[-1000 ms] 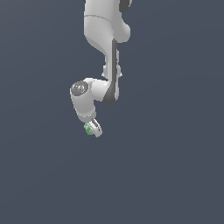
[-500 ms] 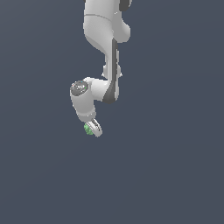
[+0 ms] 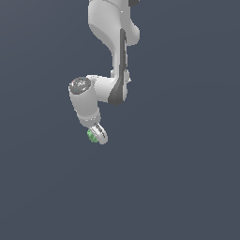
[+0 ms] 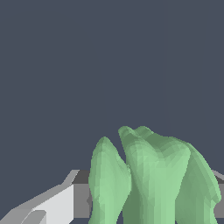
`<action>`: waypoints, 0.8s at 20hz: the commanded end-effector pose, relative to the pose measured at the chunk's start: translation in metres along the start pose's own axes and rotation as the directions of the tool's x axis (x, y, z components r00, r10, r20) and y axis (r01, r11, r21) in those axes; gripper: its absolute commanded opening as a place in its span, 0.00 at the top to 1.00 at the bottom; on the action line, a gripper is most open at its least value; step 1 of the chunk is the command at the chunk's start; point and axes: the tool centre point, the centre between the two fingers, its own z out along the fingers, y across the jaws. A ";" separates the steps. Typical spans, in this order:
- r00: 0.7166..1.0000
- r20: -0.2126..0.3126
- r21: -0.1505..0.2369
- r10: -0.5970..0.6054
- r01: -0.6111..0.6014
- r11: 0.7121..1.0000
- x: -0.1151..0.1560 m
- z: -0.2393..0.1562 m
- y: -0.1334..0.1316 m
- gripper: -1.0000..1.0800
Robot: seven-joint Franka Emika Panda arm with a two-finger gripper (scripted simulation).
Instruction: Pick up the object and move it to a goal position.
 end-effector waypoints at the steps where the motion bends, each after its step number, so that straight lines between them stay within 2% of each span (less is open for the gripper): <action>1: 1.000 -0.001 0.000 0.000 0.000 1.000 0.005 -0.020 -0.004 1.00; 8: 1.000 -0.001 0.000 0.001 -0.001 1.000 0.017 -0.070 -0.014 1.00; 16: 1.000 -0.001 -0.001 0.000 0.000 1.000 0.023 -0.091 -0.019 1.00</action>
